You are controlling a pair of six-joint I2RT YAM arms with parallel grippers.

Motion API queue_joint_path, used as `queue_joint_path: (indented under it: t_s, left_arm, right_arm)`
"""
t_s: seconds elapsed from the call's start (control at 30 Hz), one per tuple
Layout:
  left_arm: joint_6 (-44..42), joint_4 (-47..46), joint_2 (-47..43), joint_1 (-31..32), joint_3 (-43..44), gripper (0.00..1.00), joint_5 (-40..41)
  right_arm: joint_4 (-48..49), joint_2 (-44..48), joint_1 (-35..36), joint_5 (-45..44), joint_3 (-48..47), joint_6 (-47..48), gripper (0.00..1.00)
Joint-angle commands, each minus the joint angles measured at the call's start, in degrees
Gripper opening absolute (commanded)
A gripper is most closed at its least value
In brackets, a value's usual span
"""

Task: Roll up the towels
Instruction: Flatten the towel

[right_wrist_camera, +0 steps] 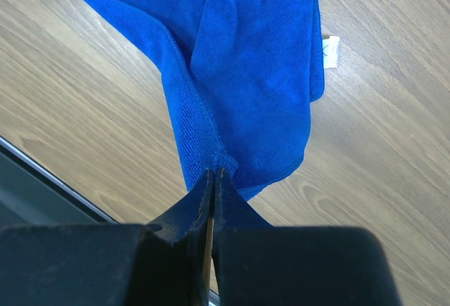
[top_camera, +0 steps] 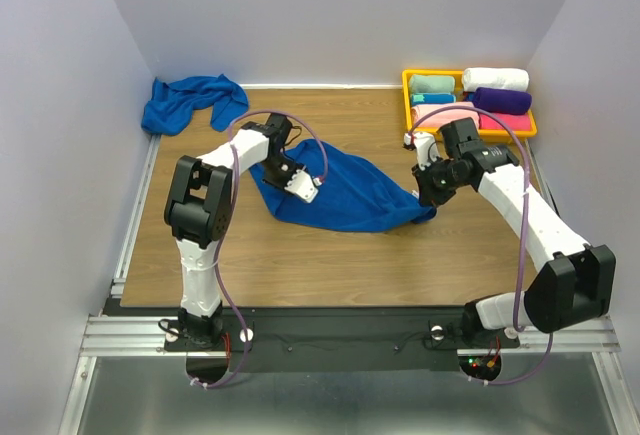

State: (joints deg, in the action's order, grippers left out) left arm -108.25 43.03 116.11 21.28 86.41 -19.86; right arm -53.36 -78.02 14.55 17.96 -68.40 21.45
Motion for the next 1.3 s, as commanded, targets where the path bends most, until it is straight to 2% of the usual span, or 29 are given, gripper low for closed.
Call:
queue_joint_path:
  t_s: [0.0, 0.17, 0.27, 0.37, 0.4, 0.5, 0.6, 0.73, 0.8, 0.97, 1.1, 1.2, 1.27]
  left_arm:
    - [-1.26, 1.45, -1.77, 0.87, 1.31, 0.50, -0.62]
    - [-1.53, 1.01, -2.47, 1.57, -0.19, 0.47, -0.71]
    - [-1.35, 0.83, -2.39, 1.75, -0.28, 0.37, -0.45]
    - [-0.65, 1.09, -1.16, 1.75, 0.60, 0.23, 1.30]
    - [-0.39, 1.18, -0.89, 1.75, 0.86, 0.13, 1.66]
    - [0.93, 2.32, -1.06, 1.05, 2.18, 0.00, 1.93]
    - [2.59, 3.03, -2.55, 0.43, 3.93, 0.00, 0.79]
    - [11.19, 7.32, -5.54, -2.02, 10.60, 0.00, -5.70]
    - [21.26, 8.30, -6.16, -4.56, 16.58, 0.00, -10.19]
    - [35.81, 9.71, -9.15, -12.12, 25.54, 0.00, -18.70]
    - [49.67, 7.17, -13.44, -19.58, 27.66, 0.00, -23.11]
    - [54.97, 6.28, -15.65, -22.75, 28.02, 0.00, -24.44]
    - [62.50, 2.87, -18.36, -25.13, 27.24, 0.00, -24.09]
  right_arm:
    - [1.68, 0.06, -0.75, 1.38, 0.28, 0.61, 0.00]
    - [1.68, 0.23, -0.83, 1.56, 0.72, 0.70, 0.00]
    - [1.68, 0.24, -1.01, 1.56, 0.90, 0.78, 0.01]
    - [1.68, 0.32, -1.27, 1.56, 0.81, 0.87, 0.01]
    - [1.68, 0.41, -1.36, 1.47, 0.81, 0.96, 0.00]
    - [1.68, 0.76, -1.97, 0.94, 0.90, 1.22, 0.01]
    - [1.68, 0.94, -2.77, 0.50, 0.29, 1.49, 0.00]
    - [1.77, 0.85, -6.36, 0.33, -2.43, 2.36, 0.00]
    - [1.77, 0.85, -7.77, 0.50, -4.28, 3.33, 0.00]
    - [2.65, 0.06, -12.52, 0.68, -8.85, 4.39, 0.01]
    - [5.54, -0.64, -16.37, 0.50, -14.98, 3.42, 0.01]
    - [7.13, -0.91, -18.23, -0.02, -18.34, 2.37, 0.01]
    - [8.62, -0.82, -19.81, -0.99, -21.40, 0.79, 0.01]
